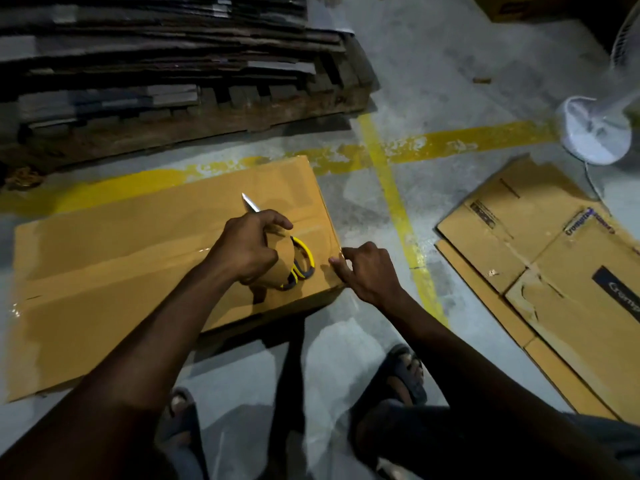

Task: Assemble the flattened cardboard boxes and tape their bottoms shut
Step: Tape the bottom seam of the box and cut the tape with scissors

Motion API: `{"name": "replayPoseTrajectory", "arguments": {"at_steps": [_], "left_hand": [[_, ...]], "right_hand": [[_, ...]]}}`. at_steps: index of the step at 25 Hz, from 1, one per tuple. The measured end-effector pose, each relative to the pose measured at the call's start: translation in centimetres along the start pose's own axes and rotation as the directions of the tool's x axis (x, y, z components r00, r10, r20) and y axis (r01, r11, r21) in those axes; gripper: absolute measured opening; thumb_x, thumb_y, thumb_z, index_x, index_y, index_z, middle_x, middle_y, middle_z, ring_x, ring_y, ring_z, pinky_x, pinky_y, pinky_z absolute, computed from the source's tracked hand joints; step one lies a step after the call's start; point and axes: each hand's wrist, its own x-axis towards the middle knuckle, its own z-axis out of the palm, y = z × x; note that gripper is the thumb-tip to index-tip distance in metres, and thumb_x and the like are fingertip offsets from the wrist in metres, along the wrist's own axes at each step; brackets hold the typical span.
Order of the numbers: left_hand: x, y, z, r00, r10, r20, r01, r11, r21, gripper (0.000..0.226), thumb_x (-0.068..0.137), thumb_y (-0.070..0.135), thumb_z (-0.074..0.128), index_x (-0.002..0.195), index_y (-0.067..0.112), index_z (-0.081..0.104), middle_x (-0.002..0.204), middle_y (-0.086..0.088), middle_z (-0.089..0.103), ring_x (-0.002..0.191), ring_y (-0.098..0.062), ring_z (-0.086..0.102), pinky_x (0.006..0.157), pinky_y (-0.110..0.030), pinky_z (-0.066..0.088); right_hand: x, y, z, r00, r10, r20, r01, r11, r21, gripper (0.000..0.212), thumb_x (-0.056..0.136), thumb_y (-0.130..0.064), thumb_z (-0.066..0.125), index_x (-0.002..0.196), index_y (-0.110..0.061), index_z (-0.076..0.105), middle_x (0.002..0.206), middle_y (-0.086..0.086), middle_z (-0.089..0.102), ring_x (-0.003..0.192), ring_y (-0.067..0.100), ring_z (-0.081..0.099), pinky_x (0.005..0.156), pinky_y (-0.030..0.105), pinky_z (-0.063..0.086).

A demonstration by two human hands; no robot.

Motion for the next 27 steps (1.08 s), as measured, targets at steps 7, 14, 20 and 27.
{"name": "replayPoseTrajectory", "arguments": {"at_steps": [7,14,20,27], "left_hand": [[-0.8,0.3,-0.1,0.998,0.043,-0.038,-0.043,0.999,0.001,0.057,0.070,-0.007,0.065,0.117,0.025,0.064,0.112,-0.014,0.065,0.097,-0.026,0.057,0.067,-0.027,0.039],[-0.2,0.2,0.2,0.998,0.035,-0.048,-0.036,0.999,-0.019,0.057,0.070,-0.008,0.067,0.113,0.029,0.063,0.109,-0.015,0.066,0.087,-0.030,0.063,0.053,-0.019,0.046],[0.1,-0.1,0.4,0.998,0.035,-0.052,-0.036,0.999,-0.025,0.058,0.068,-0.007,0.067,0.108,0.035,0.062,0.112,-0.010,0.065,0.079,-0.017,0.066,0.057,-0.030,0.051],[0.0,-0.8,0.3,0.998,0.013,-0.058,-0.016,0.999,-0.048,0.059,0.068,-0.007,0.067,0.111,0.032,0.063,0.107,-0.010,0.068,0.061,0.011,0.058,0.048,-0.015,0.047]], "right_hand": [[-3.4,1.4,0.3,0.991,-0.089,-0.102,0.095,0.994,0.061,0.043,0.079,-0.062,0.059,0.081,-0.021,0.072,0.071,-0.006,0.069,0.080,0.026,0.062,0.064,0.036,0.044],[-2.4,2.4,0.5,0.979,-0.177,-0.103,0.178,0.984,-0.003,0.006,0.076,-0.017,0.075,0.078,-0.021,0.071,0.078,-0.002,0.063,0.073,0.029,0.056,0.057,0.032,0.033],[-2.7,0.9,0.3,0.986,0.161,-0.049,-0.144,0.957,0.251,0.025,0.091,-0.036,0.057,0.090,-0.014,0.067,0.085,0.004,0.065,0.077,0.024,0.061,0.060,0.034,0.044],[-1.4,-1.9,-0.6,0.926,0.367,0.093,-0.378,0.896,0.234,0.047,0.087,-0.056,0.063,0.100,-0.010,0.065,0.083,0.016,0.070,0.086,0.036,0.065,0.066,0.033,0.043]]}}
